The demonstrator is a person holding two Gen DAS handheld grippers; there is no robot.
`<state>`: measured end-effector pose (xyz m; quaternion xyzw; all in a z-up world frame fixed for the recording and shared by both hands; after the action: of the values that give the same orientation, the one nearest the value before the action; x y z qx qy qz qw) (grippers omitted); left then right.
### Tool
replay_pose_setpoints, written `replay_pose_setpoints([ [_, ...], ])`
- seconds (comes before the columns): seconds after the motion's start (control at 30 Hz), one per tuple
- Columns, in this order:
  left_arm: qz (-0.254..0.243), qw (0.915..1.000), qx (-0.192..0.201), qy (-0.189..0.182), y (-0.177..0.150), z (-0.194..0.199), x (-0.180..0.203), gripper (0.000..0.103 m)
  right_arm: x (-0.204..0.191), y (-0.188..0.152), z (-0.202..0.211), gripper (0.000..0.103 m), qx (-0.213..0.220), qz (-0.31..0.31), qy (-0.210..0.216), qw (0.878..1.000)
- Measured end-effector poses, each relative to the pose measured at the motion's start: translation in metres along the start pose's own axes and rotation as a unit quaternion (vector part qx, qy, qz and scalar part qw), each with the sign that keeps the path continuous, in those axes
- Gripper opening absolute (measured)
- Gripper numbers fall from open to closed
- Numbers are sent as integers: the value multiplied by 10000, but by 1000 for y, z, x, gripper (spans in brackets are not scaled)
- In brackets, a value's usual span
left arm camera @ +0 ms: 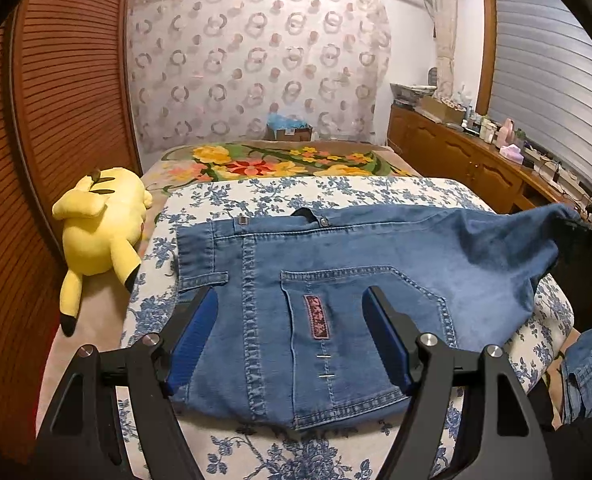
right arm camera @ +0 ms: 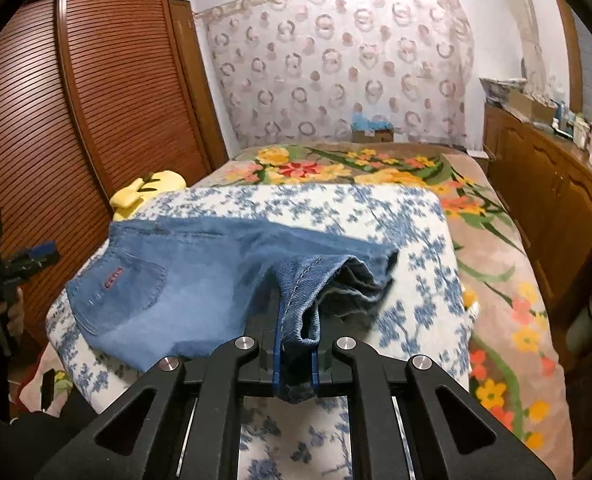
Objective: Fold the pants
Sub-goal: 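Open the left tool while the right tool lifts the leg hem upward, then lay the jeans leg over the seat and open the right tool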
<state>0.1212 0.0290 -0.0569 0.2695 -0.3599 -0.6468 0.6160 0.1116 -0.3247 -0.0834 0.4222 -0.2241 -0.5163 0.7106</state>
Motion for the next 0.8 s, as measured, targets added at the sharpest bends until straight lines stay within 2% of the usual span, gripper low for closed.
replay_pose_setpoints([
  [0.3, -9, 10000, -10, 7, -3, -4, 6, 75, -59, 51, -18, 8, 258, 603, 492, 9966],
  [0.4, 36, 10000, 11, 41, -3, -3, 2, 75, -77, 61, -29, 8, 259, 857, 512, 9947],
  [0.53, 38, 10000, 51, 49, -5, 1, 0, 75, -66, 56, -40, 8, 177, 777, 384, 9961],
  [0.6, 18, 10000, 50, 34, -6, 2, -2, 75, -55, 51, -43, 14, 117, 727, 193, 9971],
  [0.8, 8, 10000, 27, -11, -6, 0, 1, 75, -24, 49, -36, 20, 130, 452, -43, 9989],
])
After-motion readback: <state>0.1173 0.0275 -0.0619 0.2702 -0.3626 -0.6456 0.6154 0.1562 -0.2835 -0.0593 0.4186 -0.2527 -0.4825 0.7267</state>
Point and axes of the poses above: each gripper's, at about its wrist camera, not at the fingertips, and z roughly against the way its jaws point, x to its right, y to its top, the point moved 7 cm from there along -z, roughly the way its jaws point, and after that the axes turned 3 degrees about z, right-handed, at the moved point
